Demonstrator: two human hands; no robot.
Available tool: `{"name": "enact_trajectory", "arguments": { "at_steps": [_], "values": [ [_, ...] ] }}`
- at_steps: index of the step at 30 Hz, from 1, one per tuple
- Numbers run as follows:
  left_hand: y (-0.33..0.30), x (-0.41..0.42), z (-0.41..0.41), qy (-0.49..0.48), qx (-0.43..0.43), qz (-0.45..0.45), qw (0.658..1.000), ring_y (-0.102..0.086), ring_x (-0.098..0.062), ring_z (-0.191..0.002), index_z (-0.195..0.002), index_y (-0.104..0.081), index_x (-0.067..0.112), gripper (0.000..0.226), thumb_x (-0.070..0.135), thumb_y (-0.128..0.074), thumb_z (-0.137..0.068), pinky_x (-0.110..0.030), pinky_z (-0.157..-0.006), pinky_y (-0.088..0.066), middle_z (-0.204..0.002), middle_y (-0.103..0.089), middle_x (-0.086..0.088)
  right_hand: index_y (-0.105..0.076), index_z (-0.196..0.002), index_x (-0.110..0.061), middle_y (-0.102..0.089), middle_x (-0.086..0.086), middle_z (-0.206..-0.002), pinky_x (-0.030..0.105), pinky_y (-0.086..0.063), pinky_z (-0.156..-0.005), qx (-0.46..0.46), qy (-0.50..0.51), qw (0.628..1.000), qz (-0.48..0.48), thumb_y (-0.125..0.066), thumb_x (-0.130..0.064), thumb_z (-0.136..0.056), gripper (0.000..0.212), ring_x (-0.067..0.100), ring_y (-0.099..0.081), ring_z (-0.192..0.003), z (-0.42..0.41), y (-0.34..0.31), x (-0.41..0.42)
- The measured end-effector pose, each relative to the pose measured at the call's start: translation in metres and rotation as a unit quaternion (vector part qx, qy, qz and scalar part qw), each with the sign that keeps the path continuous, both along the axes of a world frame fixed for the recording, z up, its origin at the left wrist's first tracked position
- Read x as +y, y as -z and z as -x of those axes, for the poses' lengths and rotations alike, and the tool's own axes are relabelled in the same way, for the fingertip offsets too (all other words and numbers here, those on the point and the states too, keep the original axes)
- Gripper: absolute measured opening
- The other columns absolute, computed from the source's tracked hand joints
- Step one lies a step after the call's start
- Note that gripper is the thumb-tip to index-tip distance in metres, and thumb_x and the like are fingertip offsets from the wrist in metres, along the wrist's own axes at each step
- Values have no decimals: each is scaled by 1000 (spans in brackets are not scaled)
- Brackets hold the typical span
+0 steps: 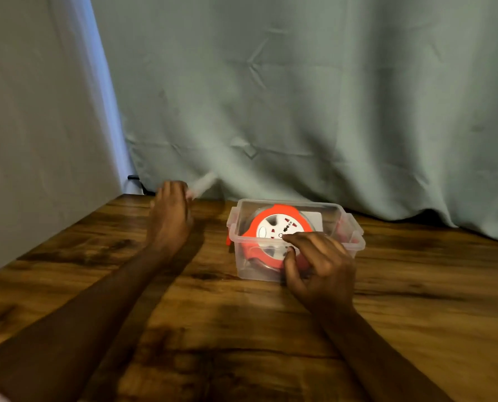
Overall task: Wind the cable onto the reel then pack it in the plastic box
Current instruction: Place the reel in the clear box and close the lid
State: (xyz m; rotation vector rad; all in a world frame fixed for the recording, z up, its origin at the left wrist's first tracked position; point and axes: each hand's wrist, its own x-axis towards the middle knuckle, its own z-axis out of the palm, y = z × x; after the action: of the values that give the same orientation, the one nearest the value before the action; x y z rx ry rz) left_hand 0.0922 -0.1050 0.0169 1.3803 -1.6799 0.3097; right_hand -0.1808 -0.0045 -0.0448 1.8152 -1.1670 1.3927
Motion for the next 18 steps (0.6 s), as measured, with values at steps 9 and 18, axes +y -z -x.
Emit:
{"name": "enact_trajectory", "arguments": {
  "at_steps": [9,18],
  "values": [
    [-94,59,20,90,326,157,928,-70,-25,-71,-103,-45,27,30,51,-28,-106,-51,-67,-59,-89,-67,-5,-77,-127,-15,-72,5,-134,47,-47,-110,-103,-63,993,-12,-58,-28,-96,39,22,-65,-127,-4,-24,5],
    [-76,56,63,218,591,-193,752,-66,-24,-55,-101,-65,3,22,9,-43,-104,-21,-34,-46,-82,-67,-17,-59,-143,-22,-70,6,-126,36,-59,-93,-498,-134,839,-174,-69,-35,-102,44,16,-69,-107,35,-100,-8]
  ]
}}
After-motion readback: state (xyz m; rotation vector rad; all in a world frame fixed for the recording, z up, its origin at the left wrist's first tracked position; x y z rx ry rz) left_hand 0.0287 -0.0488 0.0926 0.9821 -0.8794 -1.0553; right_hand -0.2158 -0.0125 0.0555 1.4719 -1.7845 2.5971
